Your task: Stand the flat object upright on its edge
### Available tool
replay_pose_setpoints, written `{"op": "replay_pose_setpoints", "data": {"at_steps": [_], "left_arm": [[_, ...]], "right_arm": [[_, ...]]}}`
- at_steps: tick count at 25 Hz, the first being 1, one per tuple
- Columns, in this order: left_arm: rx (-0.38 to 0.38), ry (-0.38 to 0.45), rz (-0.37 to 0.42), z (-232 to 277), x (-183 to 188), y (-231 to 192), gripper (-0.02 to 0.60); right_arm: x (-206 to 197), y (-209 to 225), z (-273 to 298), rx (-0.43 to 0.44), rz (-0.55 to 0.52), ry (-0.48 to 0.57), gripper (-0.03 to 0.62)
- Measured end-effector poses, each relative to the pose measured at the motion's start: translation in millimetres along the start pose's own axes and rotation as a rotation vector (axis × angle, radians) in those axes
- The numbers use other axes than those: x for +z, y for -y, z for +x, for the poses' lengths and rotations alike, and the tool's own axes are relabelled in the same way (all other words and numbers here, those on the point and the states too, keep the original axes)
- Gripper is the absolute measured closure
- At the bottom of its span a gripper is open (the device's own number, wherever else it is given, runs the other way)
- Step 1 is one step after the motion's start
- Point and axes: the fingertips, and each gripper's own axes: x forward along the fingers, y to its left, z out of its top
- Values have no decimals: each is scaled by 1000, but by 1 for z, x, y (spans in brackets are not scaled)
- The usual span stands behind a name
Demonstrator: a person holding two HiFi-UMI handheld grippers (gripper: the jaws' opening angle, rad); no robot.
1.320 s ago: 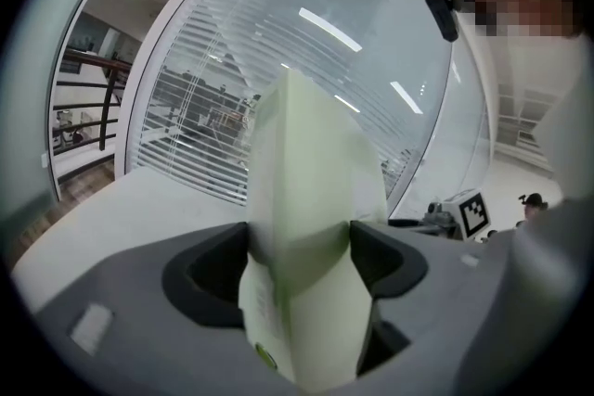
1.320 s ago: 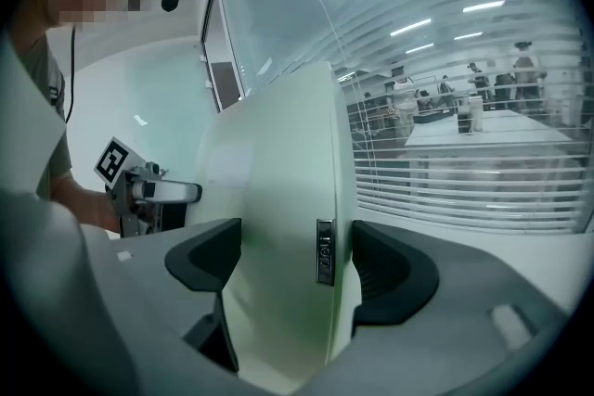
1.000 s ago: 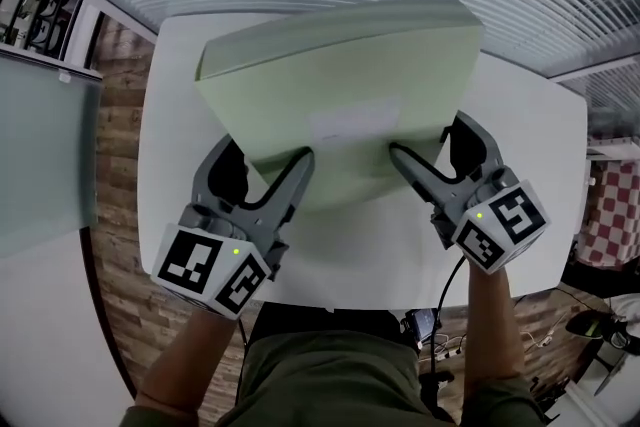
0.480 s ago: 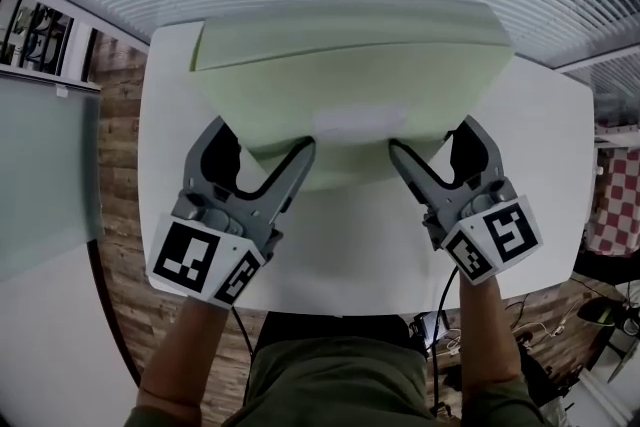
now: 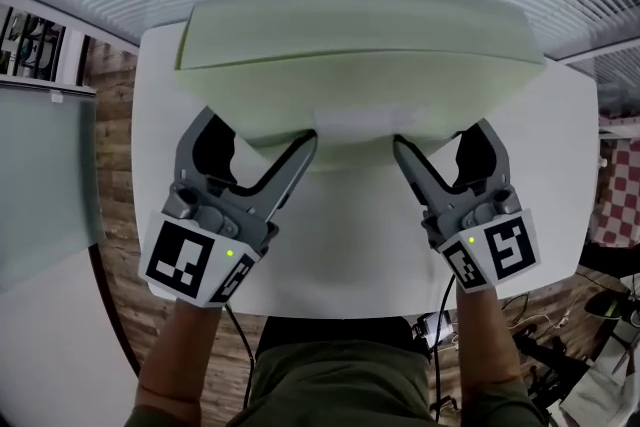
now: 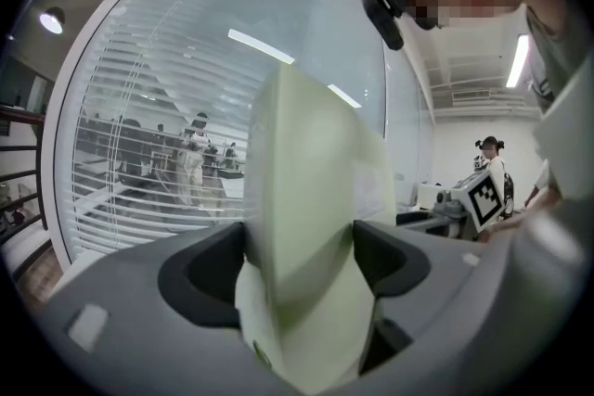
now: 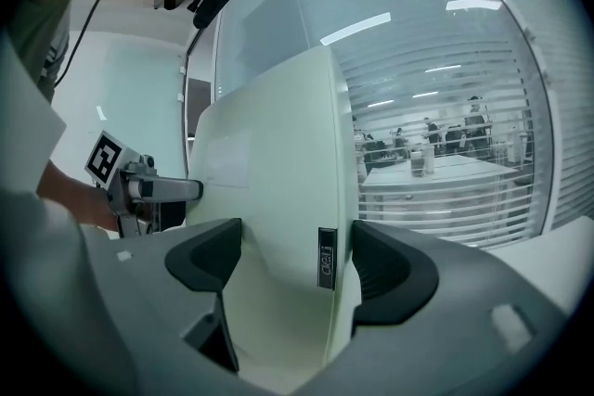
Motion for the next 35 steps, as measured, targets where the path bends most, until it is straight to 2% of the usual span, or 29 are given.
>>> {"op": "replay_pose_setpoints", "data": {"at_steps": [17, 21, 26, 35], "left_arm": [[-55, 95, 133, 9, 10, 3, 224], [-50, 96, 104, 12, 12, 6, 224], [-35, 93, 157, 13, 8, 6, 222], [-15, 104, 162, 10, 2, 10, 219]], "right_arm": [[6, 4, -5, -82, -74, 119, 212], [9, 4, -3, -97, -106, 139, 212], [3, 5, 2, -108, -128, 137, 212], [-1, 4, -1, -102, -149, 139, 212]]}}
